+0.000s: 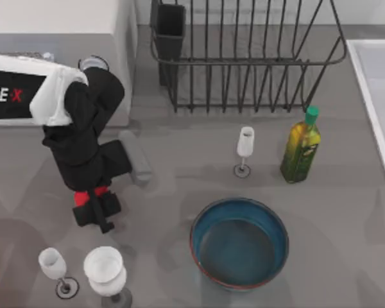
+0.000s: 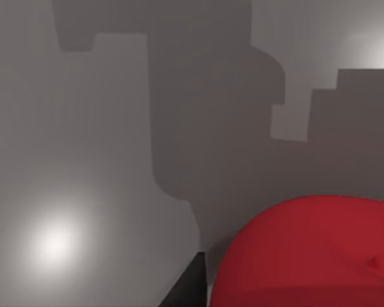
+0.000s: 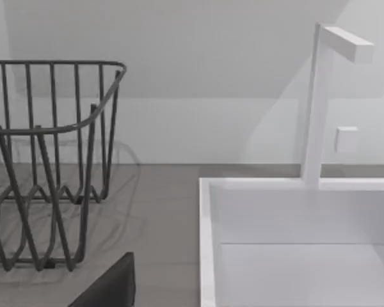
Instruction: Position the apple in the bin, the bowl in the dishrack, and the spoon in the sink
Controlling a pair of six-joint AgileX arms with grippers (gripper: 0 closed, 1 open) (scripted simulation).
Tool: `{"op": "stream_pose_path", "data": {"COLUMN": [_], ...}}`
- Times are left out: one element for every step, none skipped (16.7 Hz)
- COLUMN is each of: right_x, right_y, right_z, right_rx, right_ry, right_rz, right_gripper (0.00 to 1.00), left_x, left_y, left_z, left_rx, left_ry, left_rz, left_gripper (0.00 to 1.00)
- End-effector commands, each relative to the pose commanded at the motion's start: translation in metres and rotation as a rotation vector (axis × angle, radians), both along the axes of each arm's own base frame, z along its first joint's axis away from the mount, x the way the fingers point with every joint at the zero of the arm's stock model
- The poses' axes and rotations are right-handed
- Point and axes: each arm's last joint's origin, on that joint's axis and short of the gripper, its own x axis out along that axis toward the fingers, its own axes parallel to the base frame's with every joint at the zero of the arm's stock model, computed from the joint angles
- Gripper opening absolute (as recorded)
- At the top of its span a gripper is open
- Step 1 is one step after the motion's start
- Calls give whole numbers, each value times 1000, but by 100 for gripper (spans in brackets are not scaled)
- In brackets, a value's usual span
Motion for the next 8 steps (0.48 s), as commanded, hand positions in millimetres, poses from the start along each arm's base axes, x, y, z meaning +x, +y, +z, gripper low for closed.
{"op": "stream_pose_path", "data": {"right_x": [0,0,0,0,0,0,0,0], "right_y": [0,0,0,0,0,0,0,0], "right_z": [0,0,0,0,0,0,0,0], "right_rx": [0,0,0,0,0,0,0,0], "right_ry": [0,0,0,0,0,0,0,0], "right_rz": [0,0,0,0,0,0,0,0], "right_gripper": [100,100,100,100,100,100,100,100], "left_x": [0,0,0,0,0,0,0,2], "left_y": [0,0,0,0,0,0,0,1], "left_z": [0,0,0,0,0,0,0,8], "left_rx": [0,0,0,0,0,0,0,0], "left_ry": [0,0,0,0,0,0,0,-26], "left_rz": [0,0,0,0,0,0,0,0], "left_gripper": [0,0,0,0,0,0,0,0]}}
